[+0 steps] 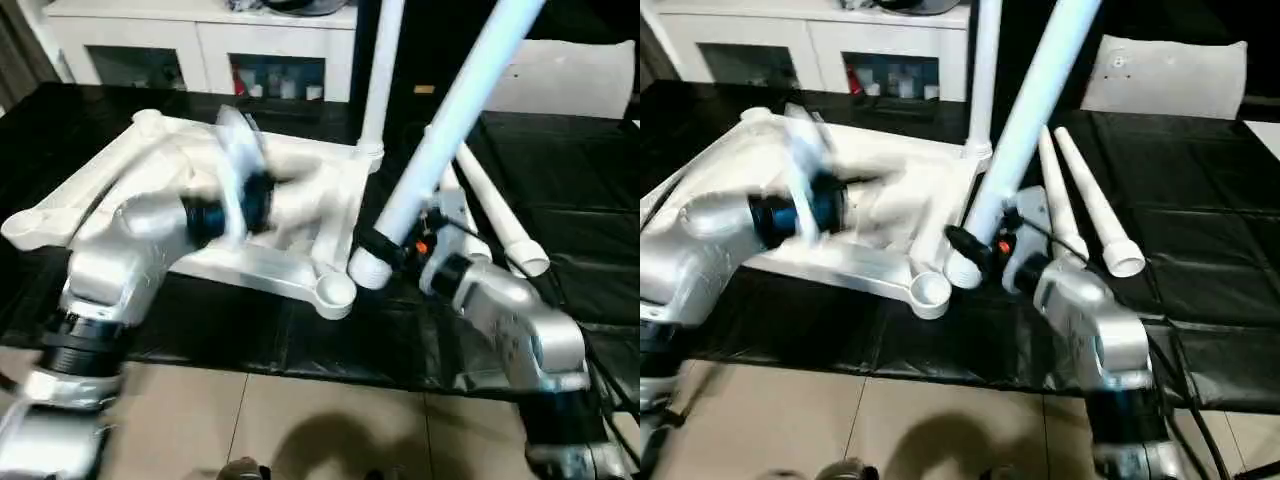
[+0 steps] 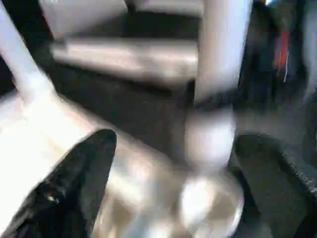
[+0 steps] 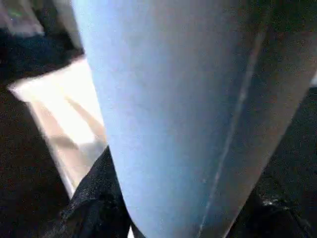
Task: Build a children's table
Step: Pick table leg, then insert table leg to table base
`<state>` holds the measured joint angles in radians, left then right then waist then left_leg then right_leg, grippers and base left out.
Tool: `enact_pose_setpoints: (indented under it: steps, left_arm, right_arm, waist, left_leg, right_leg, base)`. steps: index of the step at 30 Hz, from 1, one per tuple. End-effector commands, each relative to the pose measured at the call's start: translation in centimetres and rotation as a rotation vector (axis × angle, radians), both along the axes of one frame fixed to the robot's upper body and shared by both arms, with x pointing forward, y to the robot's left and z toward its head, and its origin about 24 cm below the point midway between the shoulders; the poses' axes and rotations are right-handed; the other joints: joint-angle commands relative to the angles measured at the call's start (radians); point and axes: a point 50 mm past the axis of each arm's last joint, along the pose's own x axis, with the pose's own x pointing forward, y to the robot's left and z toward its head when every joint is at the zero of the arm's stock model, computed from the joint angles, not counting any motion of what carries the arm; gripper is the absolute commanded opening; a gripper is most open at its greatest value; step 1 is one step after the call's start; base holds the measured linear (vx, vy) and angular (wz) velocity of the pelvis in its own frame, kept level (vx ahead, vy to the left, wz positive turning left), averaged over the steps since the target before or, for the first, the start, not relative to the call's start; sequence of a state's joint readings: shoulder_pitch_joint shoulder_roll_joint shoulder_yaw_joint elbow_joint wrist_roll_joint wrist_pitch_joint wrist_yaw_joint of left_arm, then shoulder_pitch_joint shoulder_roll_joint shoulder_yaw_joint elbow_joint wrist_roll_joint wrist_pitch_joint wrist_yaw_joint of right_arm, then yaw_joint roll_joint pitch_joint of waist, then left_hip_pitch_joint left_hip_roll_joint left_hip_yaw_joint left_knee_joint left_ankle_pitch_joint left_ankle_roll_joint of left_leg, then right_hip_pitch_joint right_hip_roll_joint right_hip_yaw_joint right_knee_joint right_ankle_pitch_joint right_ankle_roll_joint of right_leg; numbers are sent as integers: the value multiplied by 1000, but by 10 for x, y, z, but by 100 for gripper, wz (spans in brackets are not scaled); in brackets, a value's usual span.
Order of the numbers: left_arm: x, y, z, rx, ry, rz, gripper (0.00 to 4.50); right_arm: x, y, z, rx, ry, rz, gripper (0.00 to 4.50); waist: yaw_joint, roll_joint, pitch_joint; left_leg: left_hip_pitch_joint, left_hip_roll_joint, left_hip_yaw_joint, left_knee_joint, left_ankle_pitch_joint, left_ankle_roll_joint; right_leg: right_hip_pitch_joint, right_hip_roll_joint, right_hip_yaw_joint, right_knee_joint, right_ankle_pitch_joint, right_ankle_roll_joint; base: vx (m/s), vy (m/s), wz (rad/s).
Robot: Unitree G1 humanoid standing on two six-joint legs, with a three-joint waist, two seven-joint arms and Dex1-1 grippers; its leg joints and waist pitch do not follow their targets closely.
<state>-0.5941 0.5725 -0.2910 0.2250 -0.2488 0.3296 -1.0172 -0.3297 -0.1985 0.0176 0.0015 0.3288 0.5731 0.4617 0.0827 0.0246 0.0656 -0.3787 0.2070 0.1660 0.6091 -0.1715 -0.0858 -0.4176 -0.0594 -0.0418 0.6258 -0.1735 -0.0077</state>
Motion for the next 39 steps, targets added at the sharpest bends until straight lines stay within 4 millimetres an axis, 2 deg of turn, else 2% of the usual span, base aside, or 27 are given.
enact_pose_setpoints:
  steps: [1, 3, 4, 6, 7, 9, 10, 13, 14, 15, 17, 18, 19, 20, 21, 22, 26, 28, 30, 34, 36, 38, 39]
  left_arm:
    - [2, 8, -13, 145, -2, -64, 389]
    - [3, 13, -19, 200, 21, -88, 386]
    - [4, 15, -21, 216, 28, -103, 355]
    - [8, 20, -23, 238, 39, -124, 350]
    - [9, 20, -23, 240, 40, -126, 348]
    - [12, 22, -23, 247, 39, -130, 340]
    - [14, 23, -24, 262, 34, -132, 310]
    - [24, 27, -28, 321, 12, -124, 306]
    - [26, 26, -29, 313, 11, -124, 299]
    - [27, 24, -30, 309, 11, -122, 284]
    - [29, 23, -31, 308, 12, -128, 266]
    - [29, 23, -31, 308, 12, -128, 262]
    - [30, 21, -33, 309, 12, -133, 253]
    - [32, 20, -35, 315, 15, -147, 253]
    - [33, 19, -36, 317, 15, -148, 229]
    - [33, 19, -36, 317, 15, -148, 229]
    - [33, 20, -42, 355, 32, -165, 189]
    - [33, 20, -44, 363, 41, -173, 181]
    - [32, 20, -46, 370, 50, -181, 162]
    - [32, 20, -48, 389, 67, -197, 136]
    - [31, 22, -48, 407, 93, -214, 115]
    - [31, 23, -48, 415, 112, -223, 99]
    - [30, 24, -48, 425, 130, -236, 95]
  right_arm:
    - [1, 0, 7, -24, -55, -32, 190]
    - [0, -1, 7, -15, -60, -34, 190]
    - [0, -1, 8, -4, -64, -27, 190]
    - [-2, -2, 9, 14, -64, -15, 190]
    - [-2, -2, 9, 17, -63, -14, 190]
    - [-3, -1, 10, 26, -60, -7, 190]
    - [-4, -1, 10, 24, -61, 0, 190]
    - [-5, 1, 9, 22, -59, 18, 190]
    - [-5, 1, 9, 25, -57, 20, 190]
    - [-5, 1, 8, 26, -55, 21, 190]
    - [-5, 1, 7, 26, -53, 26, 190]
    - [-5, 1, 7, 26, -53, 26, 190]
    - [-6, 2, 6, 25, -48, 32, 190]
    - [-7, 2, 6, 28, -42, 43, 190]
    - [-7, 2, 6, 29, -40, 46, 190]
    - [-7, 2, 6, 29, -40, 46, 190]
    - [-11, 0, 4, 22, -32, 53, 190]
    - [-12, 0, 3, 20, -30, 55, 190]
    - [-13, 0, 2, 21, -24, 62, 190]
    - [-14, 1, 1, 18, -20, 73, 190]
    - [-14, 1, 2, 17, -18, 82, 190]
    - [-13, 2, 2, 16, -17, 87, 190]
    - [-13, 2, 2, 13, -16, 95, 190]
  waist:
    - [-6, 12, -82]
    - [-6, 13, -82]
    - [-7, 13, -82]
    - [-7, 14, -82]
    - [-5, 13, -81]
    - [-2, 13, -81]
    - [-4, 15, -79]
    - [-5, 11, -75]
    - [-3, 11, -79]
    - [-3, 5, -78]
    - [-1, 1, -80]
    - [0, 3, -81]
    - [-1, -2, -81]
    - [0, -1, -80]
    - [-1, 1, -79]
    - [2, 1, -80]
    - [1, 5, -78]
    - [3, 3, -79]
    - [2, -3, -78]
    - [3, -4, -79]
    - [3, -11, -78]
    - [4, -10, -78]
    - [3, -16, -78]
  left_leg:
    - [17, 0, 0, -74, -205, -58]
    - [18, 0, 0, -75, -214, -59]
    - [18, 3, -1, -75, -221, -61]
    - [19, 3, 1, -74, -228, -58]
    - [20, 0, 2, -73, -228, -52]
    - [20, 4, 1, -74, -237, -56]
    - [19, 2, 2, -75, -243, -55]
    - [20, -2, 2, -75, -260, -53]
    - [21, 1, 0, -76, -255, -58]
    - [20, 2, 0, -76, -248, -57]
    - [20, 2, 1, -75, -236, -53]
    - [20, 4, 1, -74, -229, -51]
    - [19, 6, 2, -75, -222, -47]
    - [19, 4, 2, -75, -220, -44]
    - [18, -1, 5, -72, -219, -38]
    - [20, 3, 3, -73, -215, -38]
    - [20, 3, 2, -75, -239, -41]
    - [21, 4, 0, -76, -240, -42]
    - [20, 6, 0, -76, -231, -39]
    - [19, 6, 1, -75, -221, -32]
    - [19, 6, 3, -76, -211, -27]
    - [18, 6, 3, -75, -205, -25]
    - [18, 6, 3, -76, -200, -22]
  right_leg:
    - [53, -51, 37, -84, -293, -83]
    - [53, -52, 37, -83, -273, -100]
    - [54, -54, 37, -78, -251, -120]
    - [53, -53, 37, -77, -236, -140]
    - [52, -52, 37, -81, -238, -141]
    - [56, -56, 37, -76, -232, -153]
    - [56, -55, 37, -81, -247, -150]
    - [56, -54, 37, -89, -298, -134]
    - [59, -58, 38, -85, -299, -133]
    - [59, -59, 39, -84, -294, -138]
    - [60, -60, 40, -83, -288, -144]
    - [60, -62, 41, -82, -272, -151]
    - [60, -60, 40, -79, -251, -159]
    - [60, -60, 40, -79, -249, -161]
    - [61, -57, 40, -86, -260, -155]
    - [62, -62, 41, -83, -259, -156]
    - [61, -61, 40, -90, -304, -146]
    - [62, -63, 40, -88, -306, -145]
    - [61, -63, 40, -86, -290, -154]
    - [62, -64, 41, -85, -277, -162]
    - [63, -65, 41, -86, -282, -160]
    - [63, -66, 41, -86, -284, -159]
    - [64, -66, 41, -85, -285, -158]
  base:
    - [0, 0, 0]
    - [0, 0, 0]
    - [0, 0, 0]
    - [0, 0, 0]
    - [0, 0, 0]
    - [0, 0, 0]
    - [0, 0, 0]
    - [0, 0, 0]
    - [0, 0, 0]
    - [0, 0, 0]
    - [0, 0, 0]
    - [0, 0, 0]
    - [0, 0, 0]
    - [0, 0, 0]
    - [0, 0, 0]
    - [0, 0, 0]
    - [0, 0, 0]
    - [0, 0, 0]
    - [0, 0, 0]
    - [0, 0, 0]
    - [0, 0, 0]
    - [0, 0, 0]
    - [0, 0, 0]
